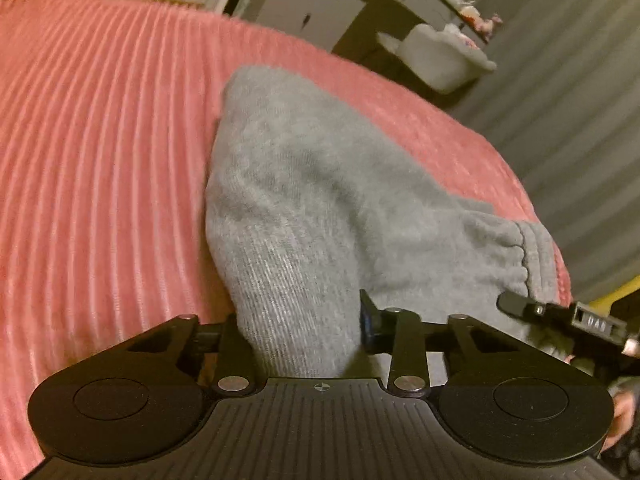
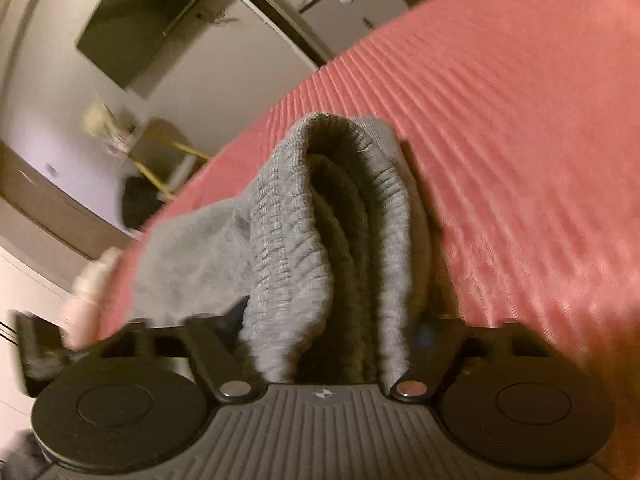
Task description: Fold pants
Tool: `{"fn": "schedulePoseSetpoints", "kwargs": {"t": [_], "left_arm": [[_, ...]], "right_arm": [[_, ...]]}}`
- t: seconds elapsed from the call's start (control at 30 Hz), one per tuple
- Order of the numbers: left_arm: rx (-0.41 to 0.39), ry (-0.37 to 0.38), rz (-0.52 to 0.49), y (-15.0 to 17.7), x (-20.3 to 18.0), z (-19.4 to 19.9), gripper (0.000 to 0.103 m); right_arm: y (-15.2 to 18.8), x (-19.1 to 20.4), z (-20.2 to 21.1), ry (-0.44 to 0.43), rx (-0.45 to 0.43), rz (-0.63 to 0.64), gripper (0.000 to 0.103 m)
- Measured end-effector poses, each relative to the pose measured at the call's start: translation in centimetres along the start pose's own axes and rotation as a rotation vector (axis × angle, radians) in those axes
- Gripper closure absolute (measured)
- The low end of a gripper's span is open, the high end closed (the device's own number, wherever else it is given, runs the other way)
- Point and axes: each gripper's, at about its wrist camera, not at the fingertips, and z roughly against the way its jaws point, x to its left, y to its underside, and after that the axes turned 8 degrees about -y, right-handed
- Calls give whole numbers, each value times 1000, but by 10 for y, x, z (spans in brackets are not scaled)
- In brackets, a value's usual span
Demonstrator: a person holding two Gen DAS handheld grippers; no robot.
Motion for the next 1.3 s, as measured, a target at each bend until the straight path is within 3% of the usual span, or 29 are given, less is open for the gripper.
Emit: {"fn": "schedulePoseSetpoints", "kwargs": {"t": [0.13,0.3,0.33,0.4,0.43,0.5,0.63,0.7,0.77,0.87,0.93,1.0,1.07,1.13,1.2,1.3], "left_arm": [[-119,15,-58,-7,-20,30,70],[-208,-16,-54,-28,-23,45,66],[-227,-64,-48,-29,-20,43,53],[-238,-251,-38,-30,-19,38,32],[-254,-317,-37,-26,-17,39,30],[-286,-327,-71,-13,-14,46,24],[-277,-323,-119,19,-19,49,13],[-256,-324,-151,29,-25,43,12],[-235,-359,-203,34,-36,32,12],[-199,-444,-279,44,-34,24,11],[-201,-459,-277,47,-29,19,3],[-196,-453,-221,45,-26,24,3],[-252,-469,-205,48,-30,41,4],[-307,-484,-260,59,-37,54,2],[-300,-472,-303,68,-42,55,2],[-228,-507,-293,73,-37,37,0]], "right_arm": [[-12,15,17,-28,-43,-14,46],[-40,40,24,-77,-150,57,46],[-44,42,23,-80,-165,77,44],[-51,35,19,-34,-192,56,26],[-53,31,21,45,-208,36,8],[-46,29,27,182,-258,53,5],[-16,40,20,280,-217,209,5],[-2,45,10,288,-211,256,5],[2,47,3,279,-207,278,5],[12,43,-17,356,-132,324,4],[16,38,-28,336,-97,306,4],[19,35,-25,328,-112,288,4],[21,48,-16,366,-136,290,4],[35,66,-3,385,-181,364,4],[53,72,3,415,-188,428,4],[63,52,-20,512,-50,386,4]]}}
